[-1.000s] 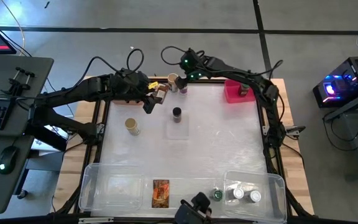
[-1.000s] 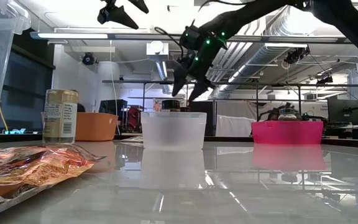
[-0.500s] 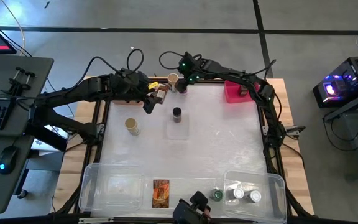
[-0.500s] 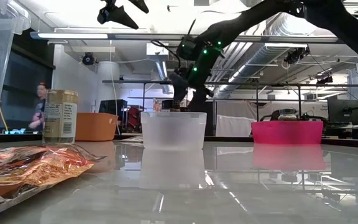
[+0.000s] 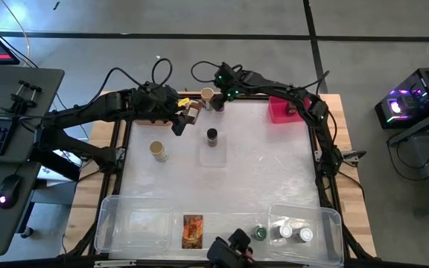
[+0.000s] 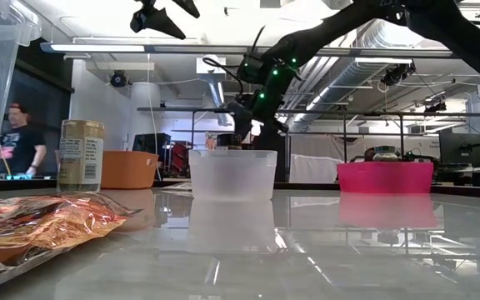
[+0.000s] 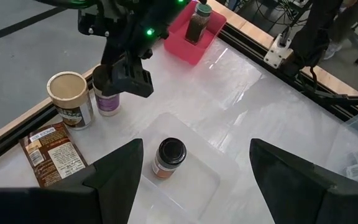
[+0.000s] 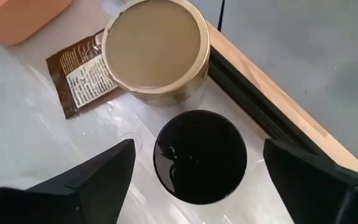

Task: Sort spices by type
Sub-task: Put the black seasoning bottle into the white bin

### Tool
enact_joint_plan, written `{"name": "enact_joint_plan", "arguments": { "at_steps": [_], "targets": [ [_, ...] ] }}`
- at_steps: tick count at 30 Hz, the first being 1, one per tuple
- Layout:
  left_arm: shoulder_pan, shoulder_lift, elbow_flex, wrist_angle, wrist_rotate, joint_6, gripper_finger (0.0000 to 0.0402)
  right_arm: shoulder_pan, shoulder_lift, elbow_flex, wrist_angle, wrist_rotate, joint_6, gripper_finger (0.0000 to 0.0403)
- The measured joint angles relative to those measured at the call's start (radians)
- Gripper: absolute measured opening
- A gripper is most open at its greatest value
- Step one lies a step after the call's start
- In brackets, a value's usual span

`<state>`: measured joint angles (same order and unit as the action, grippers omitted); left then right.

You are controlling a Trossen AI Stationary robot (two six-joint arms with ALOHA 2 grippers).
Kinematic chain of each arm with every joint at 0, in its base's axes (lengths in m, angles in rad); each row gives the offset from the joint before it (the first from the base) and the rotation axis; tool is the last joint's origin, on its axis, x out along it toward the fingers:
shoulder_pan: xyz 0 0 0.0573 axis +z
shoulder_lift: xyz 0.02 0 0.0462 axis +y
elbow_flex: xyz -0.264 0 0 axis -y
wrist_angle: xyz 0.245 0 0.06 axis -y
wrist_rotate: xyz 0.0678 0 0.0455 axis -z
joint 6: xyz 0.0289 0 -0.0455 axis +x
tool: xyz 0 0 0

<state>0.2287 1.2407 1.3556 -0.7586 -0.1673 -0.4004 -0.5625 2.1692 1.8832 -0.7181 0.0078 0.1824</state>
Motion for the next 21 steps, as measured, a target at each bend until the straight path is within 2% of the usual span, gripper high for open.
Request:
{"name": "enact_joint_plan", "arguments": {
  "at_steps": [5, 16, 21],
  "targets": [
    [0.000, 0.000, 0.000, 0.000, 0.000, 0.001, 0.0282, 0.000, 0.019, 0.000, -0.006, 0.003, 0.026, 0.0312],
    [0.000, 0.000, 0.000, 0.000, 0.000, 0.001, 0.0282, 0.000, 0.030, 0.000, 0.037, 0.011, 0.046, 0.0303],
    [0.000, 0.000, 0.000, 0.000, 0.000, 0.010, 0.0282, 0.000, 0.030, 0.000, -0.004, 0.011, 0.047, 0.0277]
  ]
}}
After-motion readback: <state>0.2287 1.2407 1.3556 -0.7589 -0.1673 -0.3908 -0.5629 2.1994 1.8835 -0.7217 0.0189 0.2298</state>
